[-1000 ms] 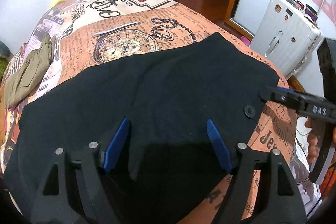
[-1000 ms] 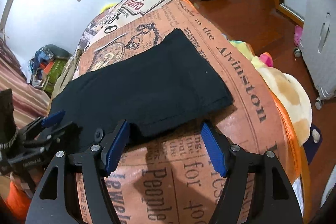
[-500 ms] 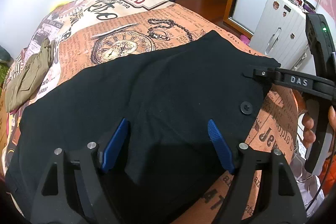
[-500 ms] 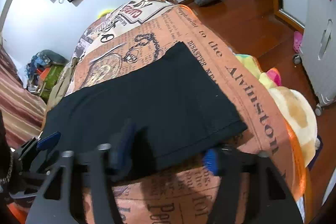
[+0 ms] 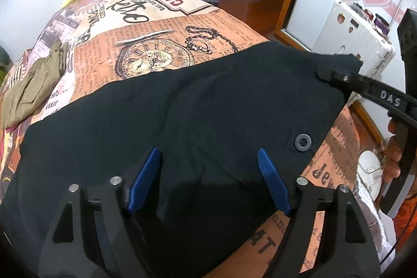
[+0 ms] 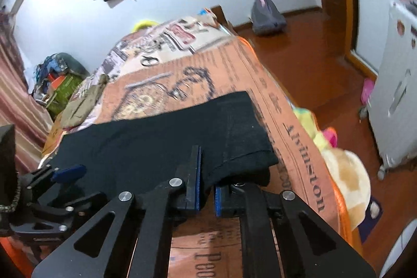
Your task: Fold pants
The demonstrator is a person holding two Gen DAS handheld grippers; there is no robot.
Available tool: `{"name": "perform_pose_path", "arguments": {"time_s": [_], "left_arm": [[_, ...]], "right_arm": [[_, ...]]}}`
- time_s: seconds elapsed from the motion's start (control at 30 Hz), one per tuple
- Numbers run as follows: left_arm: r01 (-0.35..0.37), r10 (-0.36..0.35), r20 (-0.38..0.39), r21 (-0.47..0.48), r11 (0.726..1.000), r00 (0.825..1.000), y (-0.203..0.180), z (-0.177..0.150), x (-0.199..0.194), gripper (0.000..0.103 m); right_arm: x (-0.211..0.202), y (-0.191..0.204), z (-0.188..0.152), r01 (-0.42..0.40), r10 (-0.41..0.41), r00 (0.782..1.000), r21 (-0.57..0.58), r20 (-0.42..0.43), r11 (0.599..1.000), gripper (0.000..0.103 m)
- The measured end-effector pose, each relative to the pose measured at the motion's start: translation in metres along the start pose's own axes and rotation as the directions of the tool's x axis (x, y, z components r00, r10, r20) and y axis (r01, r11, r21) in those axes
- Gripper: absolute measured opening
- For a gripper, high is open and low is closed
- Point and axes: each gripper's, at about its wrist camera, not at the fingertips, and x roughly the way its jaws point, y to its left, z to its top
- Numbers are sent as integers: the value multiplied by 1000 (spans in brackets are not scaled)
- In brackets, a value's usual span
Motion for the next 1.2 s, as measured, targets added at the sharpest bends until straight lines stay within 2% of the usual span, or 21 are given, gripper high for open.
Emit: {"name": "perform_pose_path", "arguments": {"time_s": [0.13,0.23,0.47,0.67,0.87,1.03,1.2], "left_arm": [[21,-20,23,-39,999,1000,10,-2,-18,77],[10,-7,66,-52,999,998,18,-1,-39,77],[-36,55,151,-126,991,987,58,-8,-82,77],[-72,109,189,-193,979,976,97,-30,-113,77],[-98,154,208,-258,961,966,134,-53,-135,77],[-108,177,208,-306,946,962,156,-71,-143,77],[-112,191,206,-343,933,960,170,-85,-148,77]], "right_arm": [[-14,17,10,-20,22,999,-36,39,999,7],[-22,35,17,-33,38,997,-80,68,996,7],[-34,87,30,-79,103,988,-195,116,978,7],[-29,137,32,-115,154,982,-296,113,948,7],[-8,187,16,-159,189,981,-399,38,903,7],[24,220,-11,-204,191,979,-462,-76,863,7],[55,241,-53,-234,143,968,-536,-206,811,7]]}}
